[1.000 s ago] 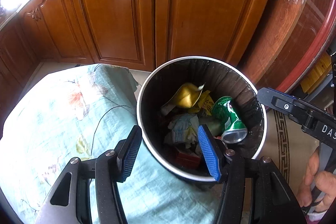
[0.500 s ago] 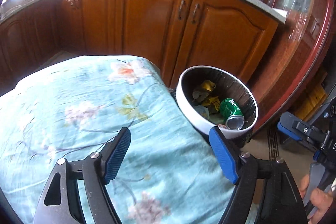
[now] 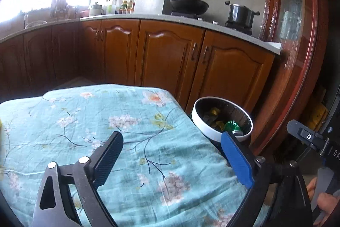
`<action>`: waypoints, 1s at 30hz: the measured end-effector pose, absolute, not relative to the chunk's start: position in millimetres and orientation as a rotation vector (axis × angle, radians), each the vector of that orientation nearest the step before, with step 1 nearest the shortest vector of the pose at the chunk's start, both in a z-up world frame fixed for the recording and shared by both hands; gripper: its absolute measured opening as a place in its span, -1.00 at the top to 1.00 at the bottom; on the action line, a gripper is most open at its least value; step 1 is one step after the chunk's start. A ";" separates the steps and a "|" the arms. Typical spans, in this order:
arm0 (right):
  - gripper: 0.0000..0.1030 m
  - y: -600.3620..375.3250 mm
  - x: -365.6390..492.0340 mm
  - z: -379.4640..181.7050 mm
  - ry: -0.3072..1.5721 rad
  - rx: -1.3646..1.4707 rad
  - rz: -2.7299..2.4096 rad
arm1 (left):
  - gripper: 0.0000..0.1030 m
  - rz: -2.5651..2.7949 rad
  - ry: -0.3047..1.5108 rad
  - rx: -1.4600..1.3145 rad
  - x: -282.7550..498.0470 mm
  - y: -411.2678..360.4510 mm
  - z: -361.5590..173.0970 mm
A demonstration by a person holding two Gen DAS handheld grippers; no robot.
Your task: Collect trash
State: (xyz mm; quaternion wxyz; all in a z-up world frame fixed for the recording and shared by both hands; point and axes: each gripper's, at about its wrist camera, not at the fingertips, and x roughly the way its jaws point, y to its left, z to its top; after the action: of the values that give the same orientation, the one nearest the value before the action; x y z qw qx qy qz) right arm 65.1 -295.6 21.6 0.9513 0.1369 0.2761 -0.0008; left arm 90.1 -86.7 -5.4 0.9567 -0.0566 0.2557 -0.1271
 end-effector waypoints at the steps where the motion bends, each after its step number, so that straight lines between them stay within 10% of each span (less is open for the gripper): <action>1: -1.00 -292.1 57.8 29.6 0.521 0.250 -0.020 | -0.99 -0.245 0.488 -0.107 79.5 -84.2 -2.4; 30: -1.00 -263.1 9.2 -2.1 0.362 0.093 -0.135 | -0.99 -0.114 0.371 0.035 23.9 -73.4 -46.9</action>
State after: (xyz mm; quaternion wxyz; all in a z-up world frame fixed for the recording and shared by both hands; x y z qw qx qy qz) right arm 9.2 -263.1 -2.1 0.9803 0.0464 0.1797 -0.0671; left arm 23.9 -73.4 -46.9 0.9810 0.0175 0.1845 -0.0567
